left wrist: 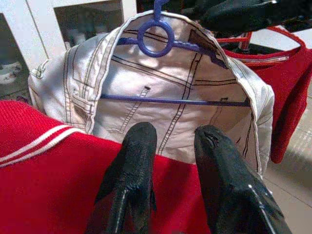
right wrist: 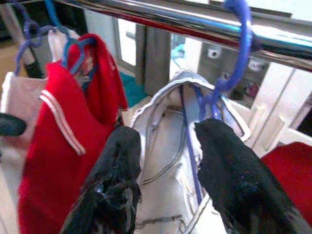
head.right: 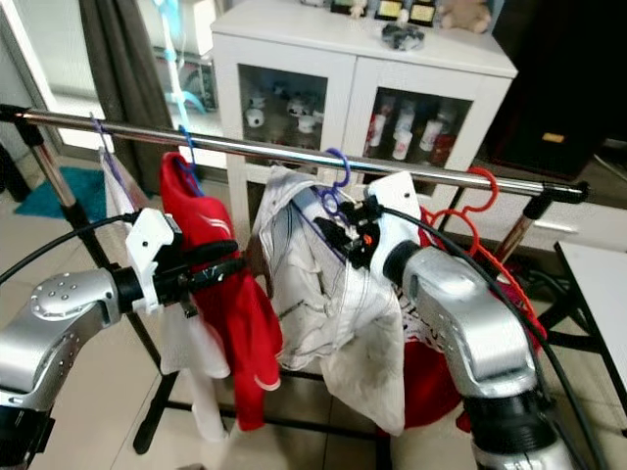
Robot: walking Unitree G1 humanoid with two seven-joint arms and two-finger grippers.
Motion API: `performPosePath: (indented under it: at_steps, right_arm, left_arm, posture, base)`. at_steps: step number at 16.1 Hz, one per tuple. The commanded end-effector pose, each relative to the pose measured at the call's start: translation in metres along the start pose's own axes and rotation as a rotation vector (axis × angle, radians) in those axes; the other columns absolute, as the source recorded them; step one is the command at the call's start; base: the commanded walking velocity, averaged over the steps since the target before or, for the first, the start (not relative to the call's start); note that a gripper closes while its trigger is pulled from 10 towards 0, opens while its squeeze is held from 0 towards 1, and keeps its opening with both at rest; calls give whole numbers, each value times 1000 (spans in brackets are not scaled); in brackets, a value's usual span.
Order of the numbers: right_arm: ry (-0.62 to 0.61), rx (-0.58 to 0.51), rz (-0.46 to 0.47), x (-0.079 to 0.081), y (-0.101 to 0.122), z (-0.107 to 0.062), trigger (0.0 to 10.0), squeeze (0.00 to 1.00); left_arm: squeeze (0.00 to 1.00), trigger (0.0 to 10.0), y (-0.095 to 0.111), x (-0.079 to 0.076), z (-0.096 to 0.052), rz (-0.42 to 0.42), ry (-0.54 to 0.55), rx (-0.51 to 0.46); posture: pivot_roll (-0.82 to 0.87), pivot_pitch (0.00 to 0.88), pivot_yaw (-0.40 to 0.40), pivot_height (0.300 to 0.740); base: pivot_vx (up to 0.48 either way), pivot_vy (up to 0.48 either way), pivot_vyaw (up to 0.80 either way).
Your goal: Hang hanger
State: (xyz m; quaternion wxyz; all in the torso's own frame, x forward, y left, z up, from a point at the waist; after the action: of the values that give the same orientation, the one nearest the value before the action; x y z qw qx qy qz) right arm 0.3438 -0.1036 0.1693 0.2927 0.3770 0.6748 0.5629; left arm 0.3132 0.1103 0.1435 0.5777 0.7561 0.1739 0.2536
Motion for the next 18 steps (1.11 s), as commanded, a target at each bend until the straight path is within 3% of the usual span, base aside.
performPosePath:
  at_steps: [1, 4, 11, 18]
  right_arm:
    - [-36, 28, -8, -5, -2, 4, 10000, 0]
    - [-90, 56, 5, -9, -1, 20, 10000, 0]
    - [-74, 73, 24, -3, -6, 37, 10000, 0]
    - [-189, 91, 56, -22, -9, 52, 10000, 0]
  left_arm:
    - [0, 10000, 9, -1, 2, 22, -17, -20]
    - [0, 10000, 9, -4, 0, 25, -28, -20]
    - [0, 10000, 9, -5, 0, 23, -24, -24]
    - [0, 10000, 9, -3, 1, 22, -19, -23]
  posture:
    - [-26, 1, -53, 740]
    - [-25, 3, -56, 740]
    - [-24, 3, -63, 740]
    - [-24, 0, -65, 740]
  base:
    - [0, 0, 0]
    - [0, 0, 0]
    - [0, 0, 0]
    - [0, 0, 0]
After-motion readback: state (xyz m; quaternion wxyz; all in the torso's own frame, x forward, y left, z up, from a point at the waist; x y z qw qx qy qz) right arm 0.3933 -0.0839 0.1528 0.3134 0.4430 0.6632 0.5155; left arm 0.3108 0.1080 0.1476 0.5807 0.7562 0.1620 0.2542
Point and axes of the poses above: a point about 5 cm out from each wrist's last joint towards the gripper, its own z axis pointing out of the wrist towards the gripper, its own y axis along the axis of the wrist's last joint, x = y × z, the point moved 6 cm from there along z, pointing out of the wrist towards the gripper, and after that the axes turned 6 degrees about z, right-handed, at the moved point
